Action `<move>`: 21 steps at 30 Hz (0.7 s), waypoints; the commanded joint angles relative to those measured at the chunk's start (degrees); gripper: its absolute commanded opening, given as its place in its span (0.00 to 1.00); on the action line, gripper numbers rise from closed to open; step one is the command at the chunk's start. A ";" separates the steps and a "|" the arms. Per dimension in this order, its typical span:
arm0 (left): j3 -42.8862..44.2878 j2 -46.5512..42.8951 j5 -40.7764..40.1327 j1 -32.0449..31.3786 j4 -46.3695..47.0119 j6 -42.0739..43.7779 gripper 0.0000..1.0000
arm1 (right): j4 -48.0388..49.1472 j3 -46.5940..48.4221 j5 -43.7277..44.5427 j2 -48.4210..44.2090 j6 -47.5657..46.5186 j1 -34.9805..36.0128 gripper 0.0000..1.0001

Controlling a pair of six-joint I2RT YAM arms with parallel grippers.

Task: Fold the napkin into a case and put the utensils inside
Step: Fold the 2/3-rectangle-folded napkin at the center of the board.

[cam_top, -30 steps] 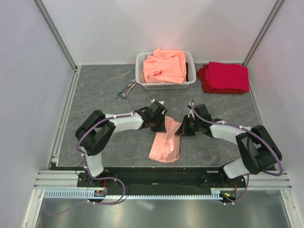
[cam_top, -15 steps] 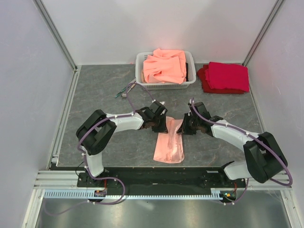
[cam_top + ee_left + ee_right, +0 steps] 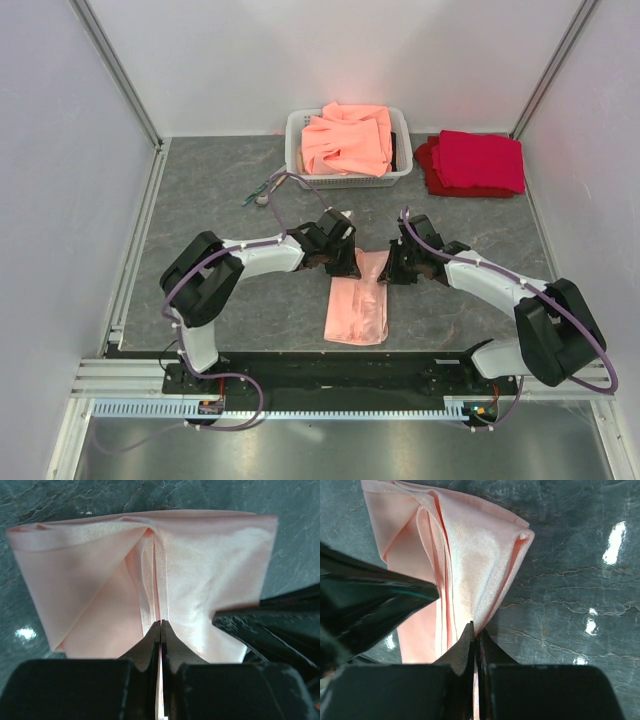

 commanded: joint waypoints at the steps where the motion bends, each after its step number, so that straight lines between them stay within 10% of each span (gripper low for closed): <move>1: 3.44 4.84 2.57 -0.30 1.77 -3.38 0.06 | -0.83 3.43 0.88 -0.21 -0.67 0.03 0.00; 21: 1.95 5.12 0.82 -1.89 3.88 -6.90 0.04 | 10.15 0.54 3.77 4.45 17.17 6.71 0.00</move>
